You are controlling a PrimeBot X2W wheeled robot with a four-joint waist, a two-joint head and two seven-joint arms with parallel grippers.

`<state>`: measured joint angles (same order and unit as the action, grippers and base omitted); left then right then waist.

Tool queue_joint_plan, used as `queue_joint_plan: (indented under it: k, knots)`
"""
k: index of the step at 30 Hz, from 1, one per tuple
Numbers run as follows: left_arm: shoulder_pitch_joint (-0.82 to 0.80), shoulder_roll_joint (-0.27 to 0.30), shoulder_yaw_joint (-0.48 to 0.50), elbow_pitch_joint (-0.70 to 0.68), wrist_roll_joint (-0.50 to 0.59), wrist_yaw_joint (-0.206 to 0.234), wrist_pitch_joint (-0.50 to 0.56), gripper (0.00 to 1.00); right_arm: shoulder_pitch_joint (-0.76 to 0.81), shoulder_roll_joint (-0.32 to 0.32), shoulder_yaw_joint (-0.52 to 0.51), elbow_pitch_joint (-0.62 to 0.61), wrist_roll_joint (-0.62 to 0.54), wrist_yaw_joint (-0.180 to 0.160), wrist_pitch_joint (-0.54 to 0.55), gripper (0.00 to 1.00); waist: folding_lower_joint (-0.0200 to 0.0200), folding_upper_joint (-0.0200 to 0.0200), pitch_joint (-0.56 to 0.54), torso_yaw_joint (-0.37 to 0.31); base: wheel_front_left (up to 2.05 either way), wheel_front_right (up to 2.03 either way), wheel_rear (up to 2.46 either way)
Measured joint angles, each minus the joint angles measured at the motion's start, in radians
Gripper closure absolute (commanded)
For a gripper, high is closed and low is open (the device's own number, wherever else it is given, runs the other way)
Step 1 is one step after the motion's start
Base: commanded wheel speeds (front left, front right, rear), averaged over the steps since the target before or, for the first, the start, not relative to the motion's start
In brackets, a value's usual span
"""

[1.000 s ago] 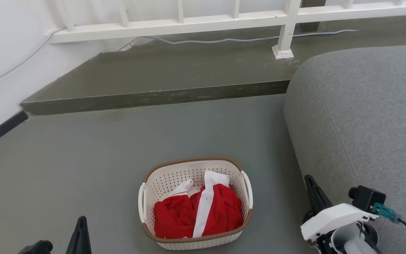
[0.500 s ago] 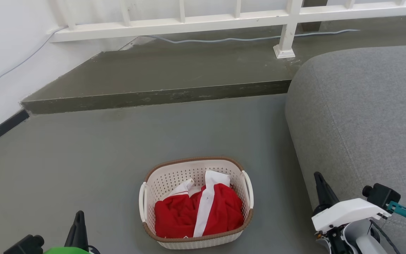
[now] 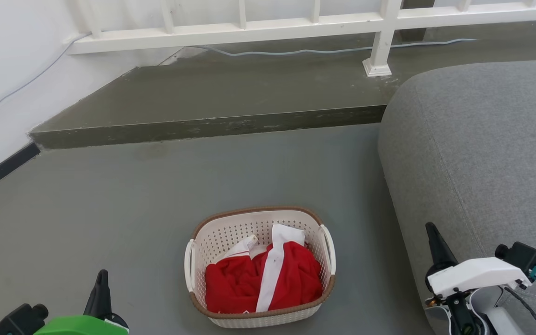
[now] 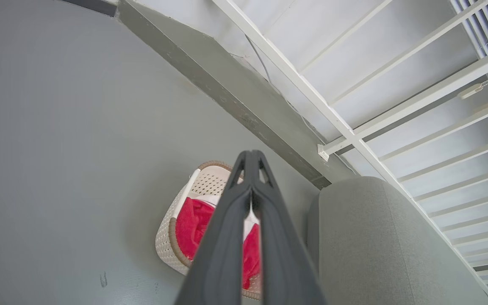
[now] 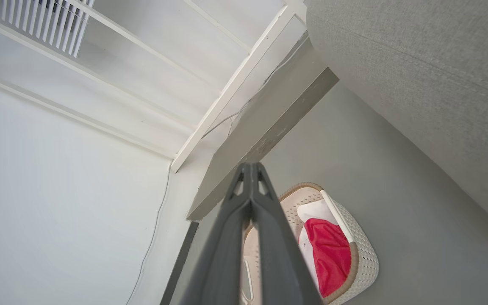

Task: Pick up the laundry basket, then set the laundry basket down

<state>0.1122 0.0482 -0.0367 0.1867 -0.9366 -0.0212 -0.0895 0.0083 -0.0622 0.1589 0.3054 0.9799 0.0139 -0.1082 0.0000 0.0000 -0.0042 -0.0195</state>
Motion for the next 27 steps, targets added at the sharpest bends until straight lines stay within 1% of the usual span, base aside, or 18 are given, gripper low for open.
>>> queue_joint_plan:
  k: [15,19,21,25,27]
  knots:
    - [-0.038,0.000,0.023,0.026,-0.183,-0.031,0.047,1.00,-0.015,-0.003,-0.061,-0.007,0.180,0.029,0.047,1.00,0.0000,0.0000,0.002,0.005,0.00,0.00,0.00]
    - [-0.049,0.001,0.030,0.031,-0.231,-0.037,0.061,1.00,-0.021,-0.004,-0.076,-0.009,0.222,0.030,0.057,1.00,0.0000,0.0000,0.002,0.007,0.00,0.00,0.00]
    - [-0.057,0.001,0.032,0.033,-0.250,-0.041,0.064,1.00,-0.021,-0.005,-0.084,-0.009,0.247,0.039,0.061,1.00,0.0000,0.0000,0.003,0.007,0.00,0.00,0.00]
    - [-0.067,0.001,0.035,0.036,-0.286,-0.042,0.074,1.00,-0.021,-0.005,-0.094,-0.010,0.277,0.039,0.070,1.00,0.0000,0.0000,0.003,0.008,0.00,0.00,0.00]
    - [-0.072,0.001,0.037,0.038,-0.308,-0.050,0.080,1.00,-0.022,-0.005,-0.101,-0.011,0.303,0.042,0.076,1.00,0.0000,0.0000,0.003,0.009,0.00,0.00,0.00]
